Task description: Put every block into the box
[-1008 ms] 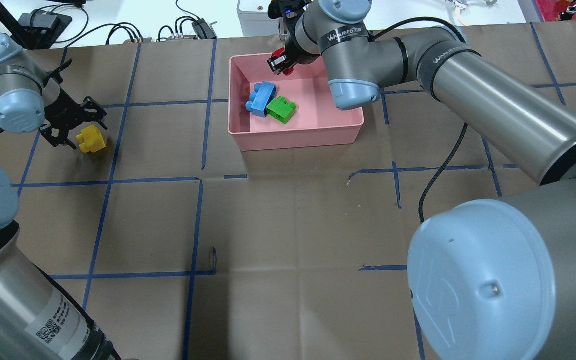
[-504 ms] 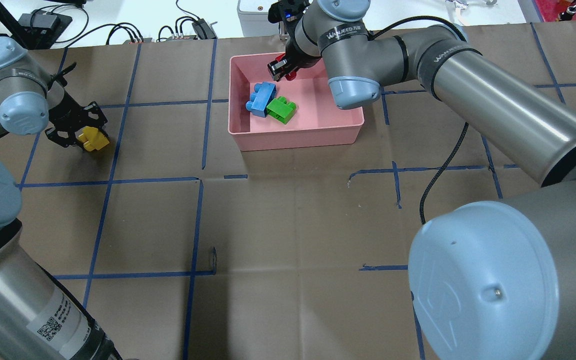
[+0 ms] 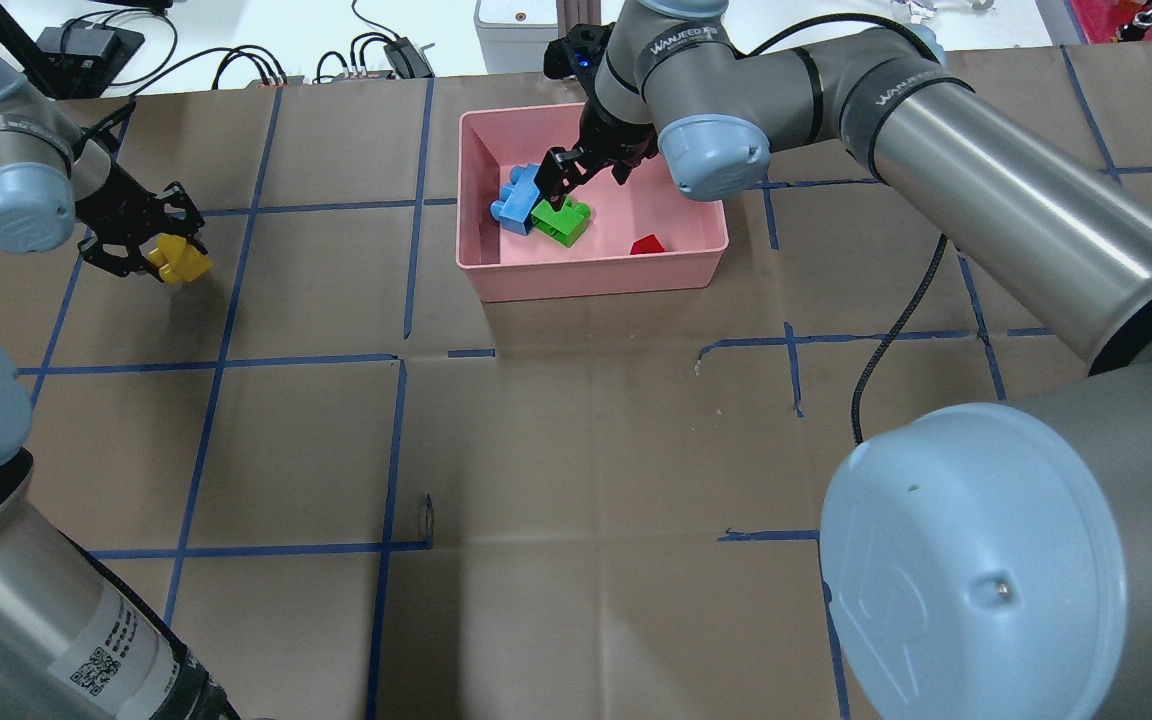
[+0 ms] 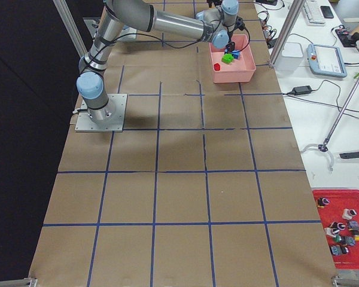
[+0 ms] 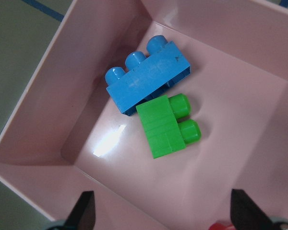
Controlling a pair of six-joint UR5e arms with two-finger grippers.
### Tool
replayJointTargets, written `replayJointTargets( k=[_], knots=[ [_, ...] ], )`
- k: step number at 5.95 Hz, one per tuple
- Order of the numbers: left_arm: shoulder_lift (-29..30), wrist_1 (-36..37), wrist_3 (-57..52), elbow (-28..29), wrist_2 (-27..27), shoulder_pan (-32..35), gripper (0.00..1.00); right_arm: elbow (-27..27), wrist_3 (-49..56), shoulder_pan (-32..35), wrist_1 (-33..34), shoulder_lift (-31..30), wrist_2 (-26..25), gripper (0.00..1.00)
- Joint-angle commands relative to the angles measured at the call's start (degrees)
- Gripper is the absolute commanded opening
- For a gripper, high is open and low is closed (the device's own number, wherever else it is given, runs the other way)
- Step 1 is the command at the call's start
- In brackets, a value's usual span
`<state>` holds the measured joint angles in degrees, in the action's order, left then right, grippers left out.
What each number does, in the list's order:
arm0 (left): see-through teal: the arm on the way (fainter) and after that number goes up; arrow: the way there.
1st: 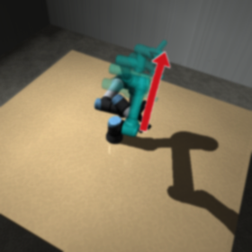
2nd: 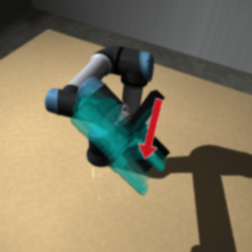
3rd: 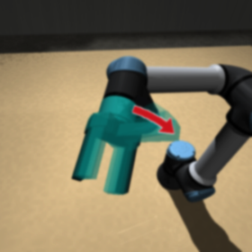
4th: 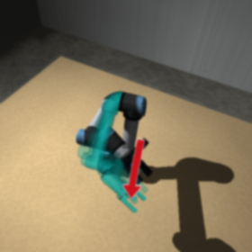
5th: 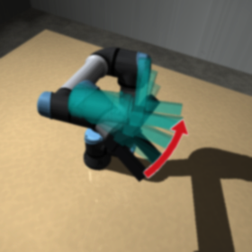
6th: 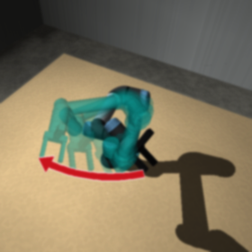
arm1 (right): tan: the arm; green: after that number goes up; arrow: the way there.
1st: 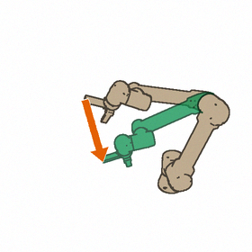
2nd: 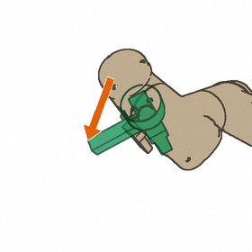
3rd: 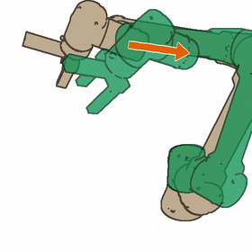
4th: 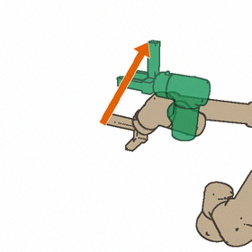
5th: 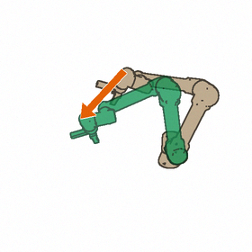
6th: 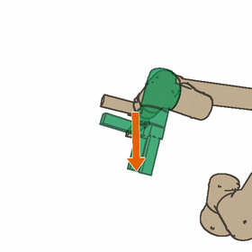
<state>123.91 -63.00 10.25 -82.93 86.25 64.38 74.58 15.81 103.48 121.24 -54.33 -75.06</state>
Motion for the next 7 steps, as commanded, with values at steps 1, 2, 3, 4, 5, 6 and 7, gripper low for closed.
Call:
replayJointTargets(
  k=[1,2,3,4,5,6,7],
  knots=[
    [-9.3,-12.2,-5.6,2.7,-0.4,0.5,0.32,-0.8,-0.2,-0.6,-1.0,-2.3,-0.1,1.00],
    [-10.9,-14.2,-11.3,4.9,-0.6,1.9,0.32,-0.8,0.0,-1.9,-8.7,-8.9,-0.1,1.00],
    [-11.0,-15.0,-14.3,6.5,-0.6,5.1,0.31,-0.6,0.3,-3.7,-19.0,-14.7,-0.7,1.00],
    [-10.3,-15.1,-17.2,8.6,-0.9,9.7,0.29,0.5,-0.2,-4.0,-26.9,-21.1,-5.7,1.00],
    [-8.6,-15.9,-17.6,12.2,-0.8,16.0,0.29,2.5,-2.0,-4.1,-33.0,-26.6,-12.3,1.00],
    [-5.0,-16.1,-17.6,16.9,-0.9,22.0,0.29,6.6,-11.9,-4.8,-36.4,-31.3,-13.6,1.00],
    [-0.5,-16.1,-17.1,21.9,-1.0,28.1,0.29,11.6,-15.1,-5.2,-36.2,-36.4,-13.5,1.00]
  ],
)
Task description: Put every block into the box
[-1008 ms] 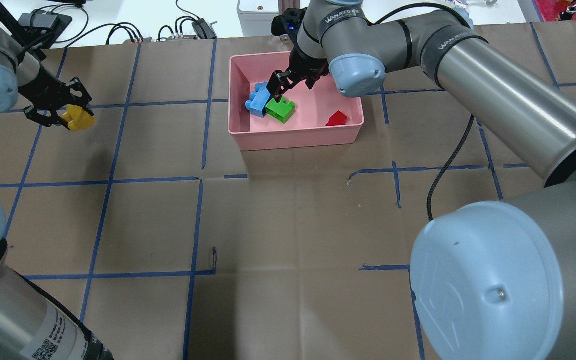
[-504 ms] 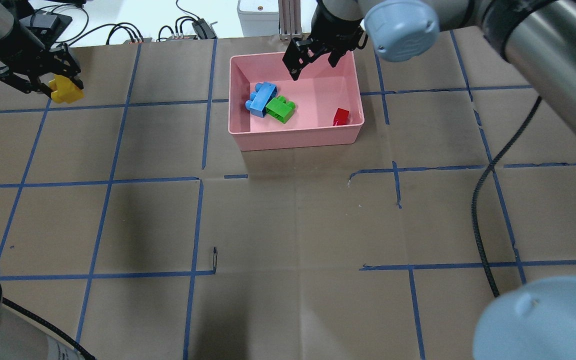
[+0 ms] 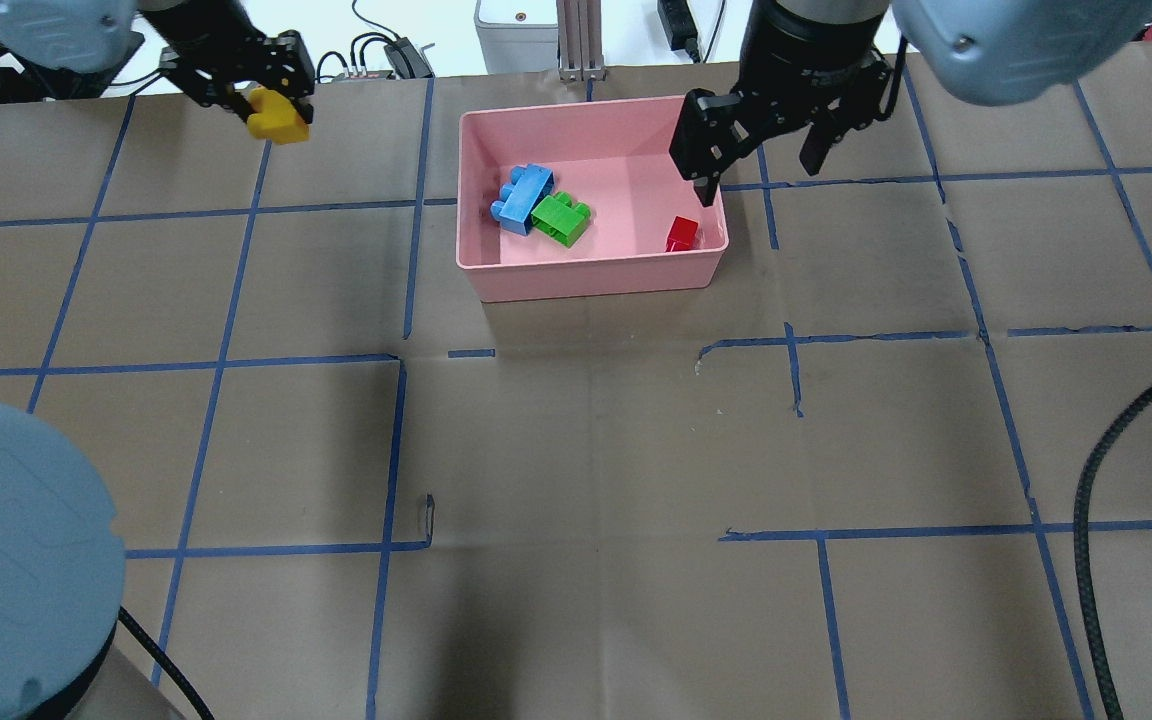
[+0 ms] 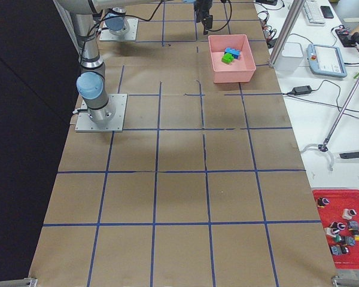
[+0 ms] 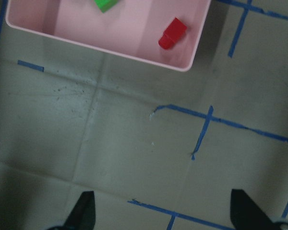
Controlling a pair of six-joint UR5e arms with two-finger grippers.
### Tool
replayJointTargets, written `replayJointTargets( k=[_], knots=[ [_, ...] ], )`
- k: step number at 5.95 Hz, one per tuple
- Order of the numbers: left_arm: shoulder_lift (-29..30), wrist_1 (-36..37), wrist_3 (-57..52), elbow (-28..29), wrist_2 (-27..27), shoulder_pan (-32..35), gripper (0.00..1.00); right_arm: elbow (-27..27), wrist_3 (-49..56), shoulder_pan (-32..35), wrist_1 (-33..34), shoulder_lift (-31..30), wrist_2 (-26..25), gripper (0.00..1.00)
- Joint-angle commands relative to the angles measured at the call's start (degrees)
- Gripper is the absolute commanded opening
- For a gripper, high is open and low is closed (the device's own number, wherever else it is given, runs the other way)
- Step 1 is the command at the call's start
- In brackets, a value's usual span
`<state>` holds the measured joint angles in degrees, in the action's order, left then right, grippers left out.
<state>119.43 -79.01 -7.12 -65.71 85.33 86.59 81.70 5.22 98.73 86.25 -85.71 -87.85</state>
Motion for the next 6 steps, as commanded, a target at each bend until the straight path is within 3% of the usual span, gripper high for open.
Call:
replayJointTargets(
  k=[1,2,4,5,6],
  knots=[
    [8.8,0.1,1.0,10.3,-0.1,9.9,0.29,9.6,-4.6,-1.6,-0.4,-9.3,-0.1,1.00],
    [13.9,0.8,3.1,14.7,-0.1,12.4,0.30,12.4,-4.5,-2.0,0.7,-12.0,0.1,1.00],
    [20.3,6.6,3.9,14.6,0.9,15.5,0.31,13.0,-4.4,-1.4,1.2,-12.5,0.1,1.00],
    [19.8,6.5,3.7,14.0,1.0,15.5,0.42,12.9,-4.4,-1.5,1.3,-12.4,-0.4,1.00],
    [18.8,6.6,4.0,12.2,1.0,15.6,0.88,12.9,-4.4,-1.6,1.3,-12.4,-0.8,1.00]
  ],
)
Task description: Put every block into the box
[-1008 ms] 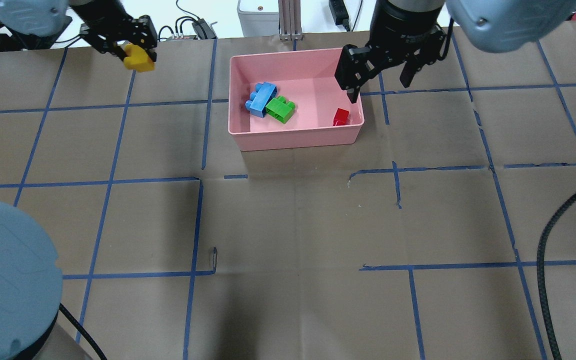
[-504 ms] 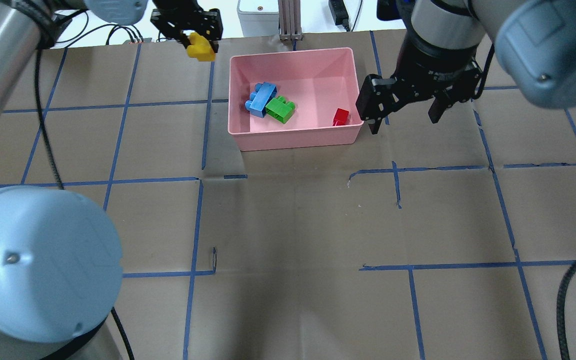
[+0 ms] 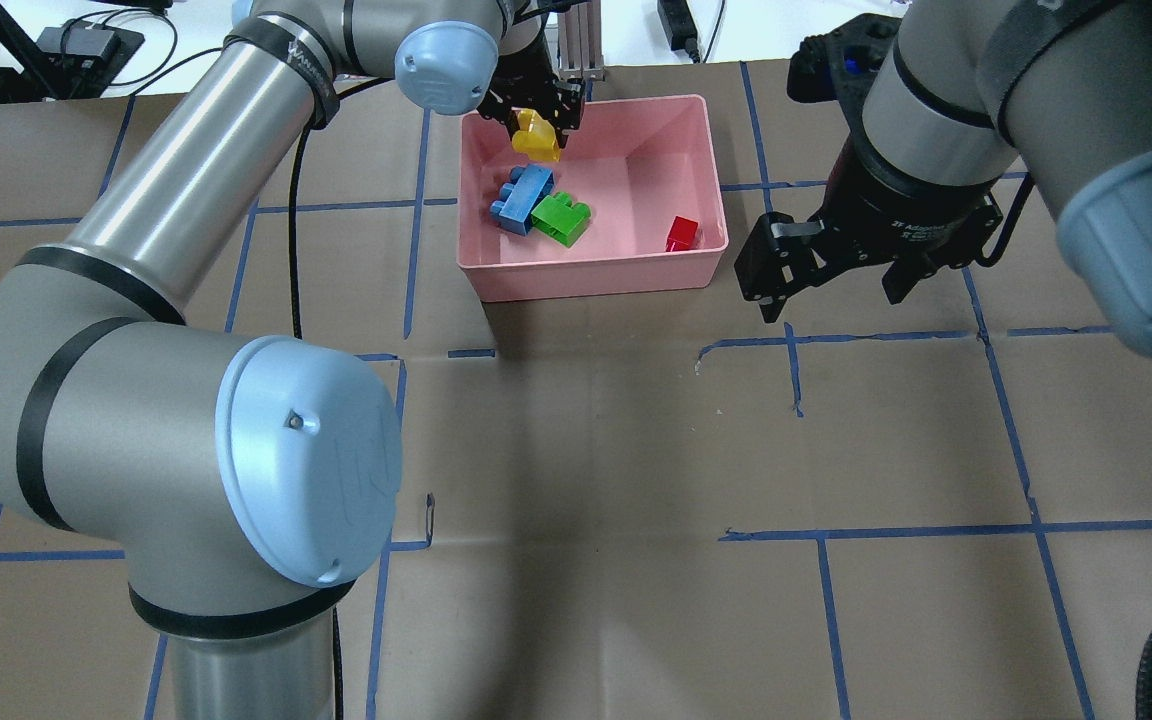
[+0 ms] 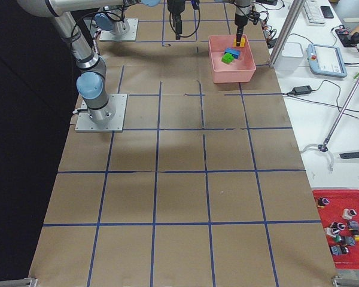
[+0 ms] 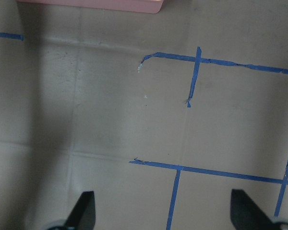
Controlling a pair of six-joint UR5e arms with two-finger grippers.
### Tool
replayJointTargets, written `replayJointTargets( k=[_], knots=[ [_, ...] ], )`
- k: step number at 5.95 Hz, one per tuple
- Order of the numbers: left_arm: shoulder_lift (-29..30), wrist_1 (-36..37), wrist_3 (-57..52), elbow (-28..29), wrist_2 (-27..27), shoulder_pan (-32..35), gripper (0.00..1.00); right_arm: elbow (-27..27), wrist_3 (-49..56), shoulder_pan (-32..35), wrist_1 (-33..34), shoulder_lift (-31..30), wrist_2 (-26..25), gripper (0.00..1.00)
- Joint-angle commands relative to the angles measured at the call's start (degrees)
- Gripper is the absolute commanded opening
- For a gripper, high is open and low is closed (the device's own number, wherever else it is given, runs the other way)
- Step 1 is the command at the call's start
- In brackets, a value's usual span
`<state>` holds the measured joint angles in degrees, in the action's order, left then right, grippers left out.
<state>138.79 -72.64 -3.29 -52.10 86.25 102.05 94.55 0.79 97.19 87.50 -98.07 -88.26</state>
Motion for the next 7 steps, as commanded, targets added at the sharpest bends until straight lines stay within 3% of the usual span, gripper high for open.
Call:
replayJointTargets(
  k=[1,2,5,7],
  knots=[
    [-2.5,-0.6,1.1,-3.2,1.1,0.2,1.00,-0.1,0.0,-0.2,0.0,0.1,-0.5,1.00],
    [-5.8,-0.8,1.3,-4.7,5.8,0.2,1.00,-0.6,-0.1,-0.1,-0.1,0.2,-0.5,1.00],
    [-21.2,-9.6,2.2,-11.8,5.5,-8.2,1.00,-1.2,0.0,-2.0,-0.1,0.4,-0.4,1.00],
    [-34.8,-12.8,-4.8,-27.3,5.3,-12.4,0.99,-2.2,-0.1,-2.9,-0.1,0.6,-0.3,1.00]
  ],
)
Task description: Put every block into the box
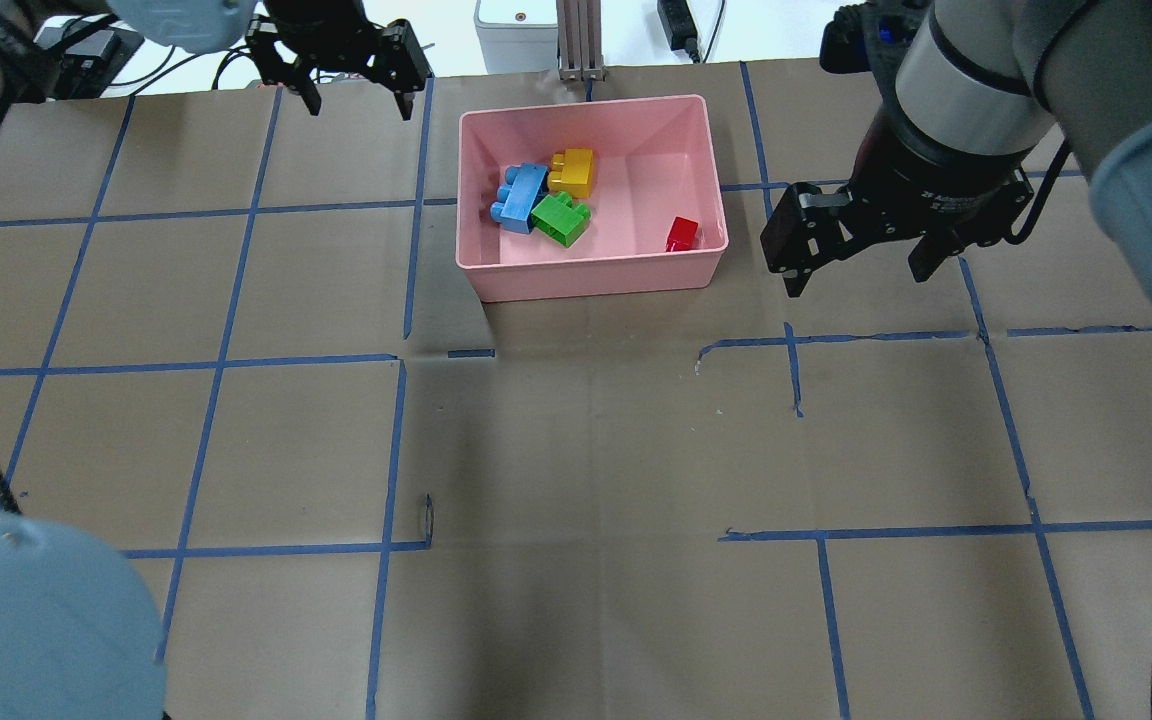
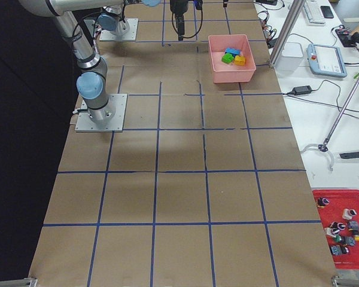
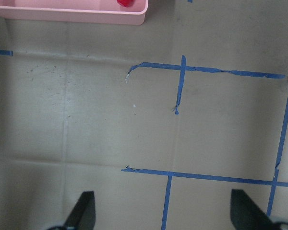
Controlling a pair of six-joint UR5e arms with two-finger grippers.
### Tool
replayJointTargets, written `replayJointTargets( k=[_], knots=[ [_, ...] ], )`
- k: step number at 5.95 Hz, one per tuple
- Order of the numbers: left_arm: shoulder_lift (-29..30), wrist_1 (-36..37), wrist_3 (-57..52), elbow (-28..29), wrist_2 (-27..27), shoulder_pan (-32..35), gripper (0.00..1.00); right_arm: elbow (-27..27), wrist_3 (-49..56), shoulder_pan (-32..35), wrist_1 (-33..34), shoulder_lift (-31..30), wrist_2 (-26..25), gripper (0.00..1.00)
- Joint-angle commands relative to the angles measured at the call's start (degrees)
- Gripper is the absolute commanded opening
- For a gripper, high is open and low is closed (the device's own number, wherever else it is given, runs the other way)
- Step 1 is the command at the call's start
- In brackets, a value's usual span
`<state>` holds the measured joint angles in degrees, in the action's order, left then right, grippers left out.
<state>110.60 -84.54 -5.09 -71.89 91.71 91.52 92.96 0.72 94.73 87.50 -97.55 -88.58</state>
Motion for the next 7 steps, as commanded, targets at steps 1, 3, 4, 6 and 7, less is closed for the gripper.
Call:
replayJointTargets(
  k=[1,3,4,6,7],
  knots=[
    [-13.0,-0.3,-3.3,-14.7,-0.2,-3.0,0.99,-1.6,0.1,-0.5,-0.5,0.3,-0.1,1.00],
    [-17.8,-0.3,-2.9,-17.8,-0.3,-3.1,0.99,-1.7,0.1,-0.5,-0.4,0.4,0.0,1.00],
    [-18.3,-0.6,-2.9,-17.8,-0.3,-2.8,0.99,-1.7,0.1,-0.4,-0.4,0.5,0.0,1.00],
    [-18.4,-0.7,-2.9,-17.8,-0.3,-2.8,0.99,-1.5,0.1,-0.5,-0.5,0.4,0.0,1.00],
    [-18.3,-0.7,-2.8,-17.8,-0.3,-2.8,0.99,-1.4,0.1,-0.5,-0.5,0.4,0.0,1.00]
  ],
)
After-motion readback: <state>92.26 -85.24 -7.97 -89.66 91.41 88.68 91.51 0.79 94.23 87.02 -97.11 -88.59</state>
